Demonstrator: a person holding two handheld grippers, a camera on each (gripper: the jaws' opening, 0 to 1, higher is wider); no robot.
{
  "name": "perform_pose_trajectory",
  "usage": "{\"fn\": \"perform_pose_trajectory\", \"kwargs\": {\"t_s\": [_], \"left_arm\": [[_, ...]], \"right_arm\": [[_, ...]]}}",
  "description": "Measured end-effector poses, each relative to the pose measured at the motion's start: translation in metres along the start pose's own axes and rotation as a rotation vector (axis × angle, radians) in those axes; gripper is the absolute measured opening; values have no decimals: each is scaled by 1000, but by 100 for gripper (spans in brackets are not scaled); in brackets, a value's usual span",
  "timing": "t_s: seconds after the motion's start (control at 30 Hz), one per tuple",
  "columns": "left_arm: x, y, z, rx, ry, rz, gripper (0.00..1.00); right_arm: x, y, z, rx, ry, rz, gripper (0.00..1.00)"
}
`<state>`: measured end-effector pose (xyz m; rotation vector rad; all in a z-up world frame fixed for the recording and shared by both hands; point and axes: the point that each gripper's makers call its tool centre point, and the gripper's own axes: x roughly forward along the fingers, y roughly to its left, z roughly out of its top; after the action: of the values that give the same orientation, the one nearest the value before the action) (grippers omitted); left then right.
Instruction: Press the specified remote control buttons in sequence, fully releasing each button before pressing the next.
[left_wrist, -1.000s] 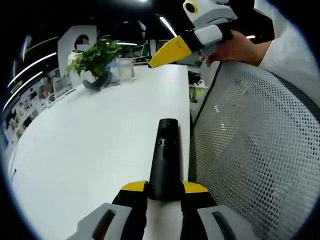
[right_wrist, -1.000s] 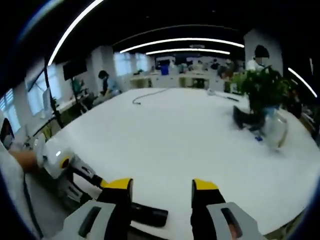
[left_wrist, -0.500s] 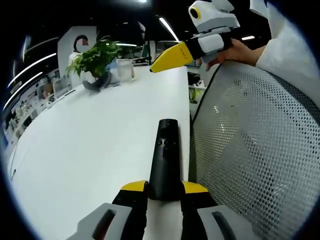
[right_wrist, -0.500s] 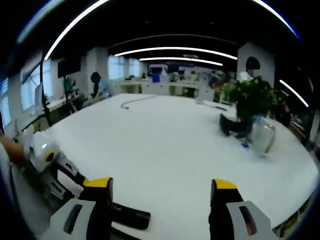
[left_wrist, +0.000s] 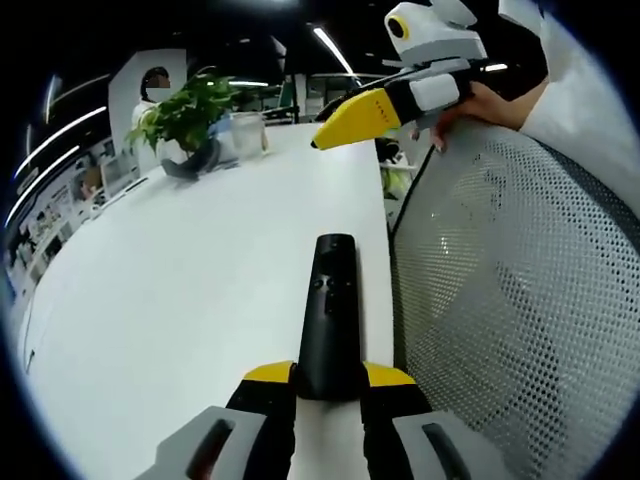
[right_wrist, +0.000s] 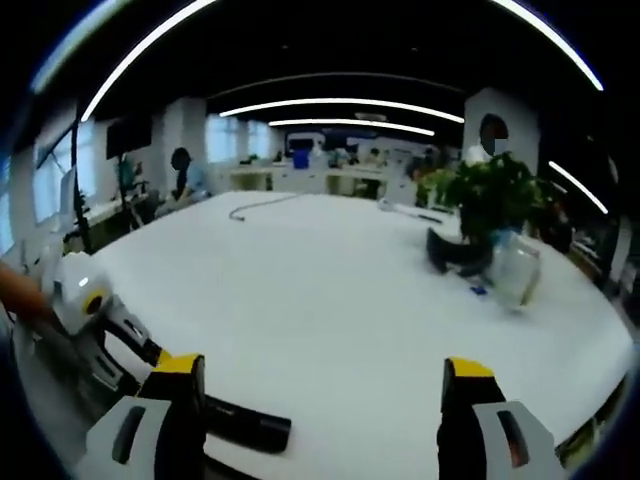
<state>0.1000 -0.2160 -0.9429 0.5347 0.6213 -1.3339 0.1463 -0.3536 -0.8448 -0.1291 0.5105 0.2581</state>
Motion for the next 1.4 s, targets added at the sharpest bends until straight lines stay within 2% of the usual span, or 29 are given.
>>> {"fn": "perform_pose_trajectory", "kwargs": {"t_s": [0.27, 0.53, 0.8, 1.0, 1.4], "left_arm": [[1, 17, 0, 42, 22, -18, 23], [-1, 42, 2, 56, 33, -12, 23], [-8, 80, 5, 59, 48, 23, 23], [-14, 116, 5, 91, 67, 56, 23], [-35, 186, -6, 134, 121, 123, 23]], "right_arm": [[2, -2, -5, -19, 33, -13, 99], [2, -1, -8, -40, 51, -16, 94], [3, -4, -10, -47, 68, -30, 93], [4, -3, -14, -52, 90, -27, 90], [5, -3, -19, -64, 127, -33, 89]]}}
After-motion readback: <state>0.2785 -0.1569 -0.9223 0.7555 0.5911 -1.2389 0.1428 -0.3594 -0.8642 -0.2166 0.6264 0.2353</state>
